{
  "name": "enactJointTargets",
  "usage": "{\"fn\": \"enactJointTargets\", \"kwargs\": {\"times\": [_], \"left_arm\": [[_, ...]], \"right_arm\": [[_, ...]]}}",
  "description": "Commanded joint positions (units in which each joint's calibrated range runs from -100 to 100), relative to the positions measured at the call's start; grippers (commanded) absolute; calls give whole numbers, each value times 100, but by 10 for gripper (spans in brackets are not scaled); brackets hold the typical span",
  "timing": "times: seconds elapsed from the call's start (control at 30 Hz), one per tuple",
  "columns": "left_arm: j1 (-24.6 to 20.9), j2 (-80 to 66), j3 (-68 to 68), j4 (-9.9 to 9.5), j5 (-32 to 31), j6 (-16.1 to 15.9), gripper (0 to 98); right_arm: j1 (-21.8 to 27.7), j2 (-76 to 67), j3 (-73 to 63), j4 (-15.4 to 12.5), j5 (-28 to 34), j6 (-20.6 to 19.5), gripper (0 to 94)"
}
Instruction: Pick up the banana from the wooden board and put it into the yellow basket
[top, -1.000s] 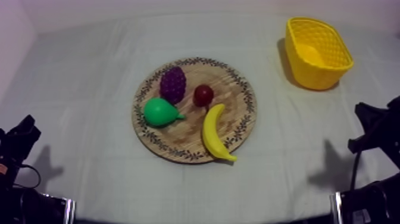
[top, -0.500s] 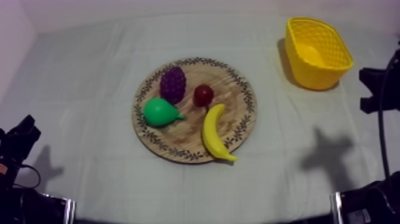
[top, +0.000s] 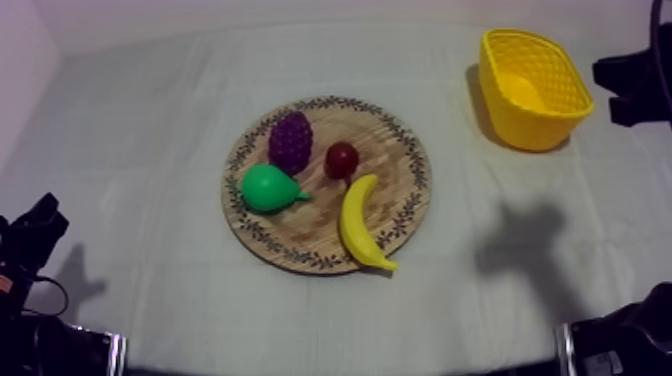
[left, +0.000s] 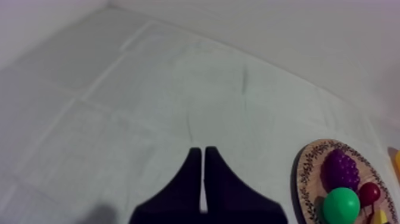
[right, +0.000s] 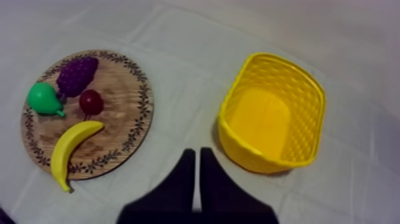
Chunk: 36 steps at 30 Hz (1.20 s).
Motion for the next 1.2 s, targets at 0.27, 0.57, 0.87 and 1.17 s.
{"fn": "enactJointTargets", "kwargs": {"times": [0.27,0.57,0.87,1.17], "left_arm": [[2,-5,-1,3,0,-1,1],[2,-5,-1,3,0,1,1],[2,-5,-1,3,0,1,1],[2,-5,-1,3,0,2,1]], "right_arm": [[-810,669,-946,175,1111,-247,6],[-1416,1196,-1401,247,1934,-453,6],[-1740,1424,-1381,181,2317,-473,7],[-1812,1477,-1364,31,2261,-576,8]]}}
